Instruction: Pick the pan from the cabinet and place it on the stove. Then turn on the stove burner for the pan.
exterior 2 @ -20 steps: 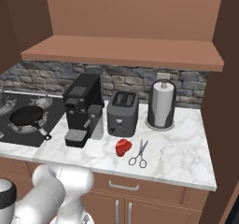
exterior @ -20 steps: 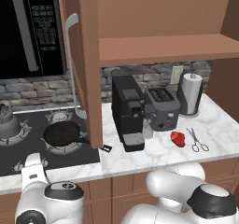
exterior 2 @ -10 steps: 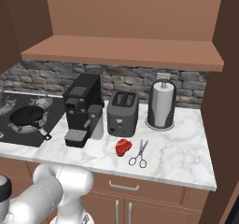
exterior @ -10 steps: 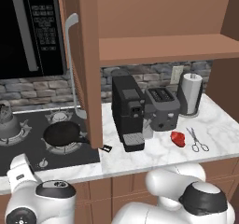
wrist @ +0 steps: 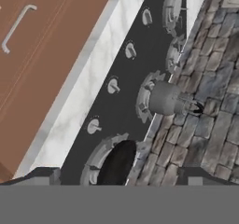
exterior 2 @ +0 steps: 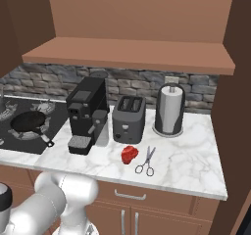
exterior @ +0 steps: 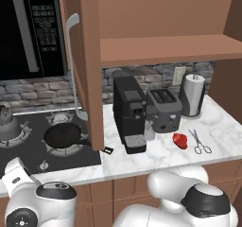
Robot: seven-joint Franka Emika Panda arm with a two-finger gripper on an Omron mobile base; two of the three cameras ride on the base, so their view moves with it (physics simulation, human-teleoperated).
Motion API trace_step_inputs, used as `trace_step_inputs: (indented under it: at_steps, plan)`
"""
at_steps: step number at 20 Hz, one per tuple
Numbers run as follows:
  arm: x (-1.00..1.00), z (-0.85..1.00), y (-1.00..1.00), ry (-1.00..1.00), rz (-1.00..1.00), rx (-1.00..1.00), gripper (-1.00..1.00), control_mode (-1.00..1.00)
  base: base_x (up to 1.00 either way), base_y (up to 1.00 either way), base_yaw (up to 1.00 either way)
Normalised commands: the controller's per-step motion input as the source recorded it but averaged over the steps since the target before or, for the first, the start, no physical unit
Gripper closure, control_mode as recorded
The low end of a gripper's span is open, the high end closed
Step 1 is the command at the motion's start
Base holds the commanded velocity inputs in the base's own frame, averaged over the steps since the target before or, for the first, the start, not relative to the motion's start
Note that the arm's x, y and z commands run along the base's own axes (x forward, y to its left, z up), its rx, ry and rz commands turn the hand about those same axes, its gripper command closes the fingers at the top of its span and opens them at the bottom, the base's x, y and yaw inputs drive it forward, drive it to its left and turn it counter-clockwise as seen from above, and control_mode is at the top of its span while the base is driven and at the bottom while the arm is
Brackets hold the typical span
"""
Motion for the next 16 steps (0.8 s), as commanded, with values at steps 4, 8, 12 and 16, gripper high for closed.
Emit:
trace_step_inputs:
  at_steps: [4,8,12,16]
  plan:
    - [0.00,0.00,0.02,0.00,0.10,-0.08,-1.00,-1.00,0.00,0.00,0.00]
    - [0.00,0.00,0.07,0.00,0.10,-0.08,-1.00,-1.00,0.00,0.00,0.00]
    - [0.00,0.00,0.11,0.00,0.10,-0.09,-1.00,-1.00,0.00,0.00,0.00]
    - [0.00,0.02,0.16,0.00,0.10,-0.12,-1.00,-1.00,0.00,0.00,0.00]
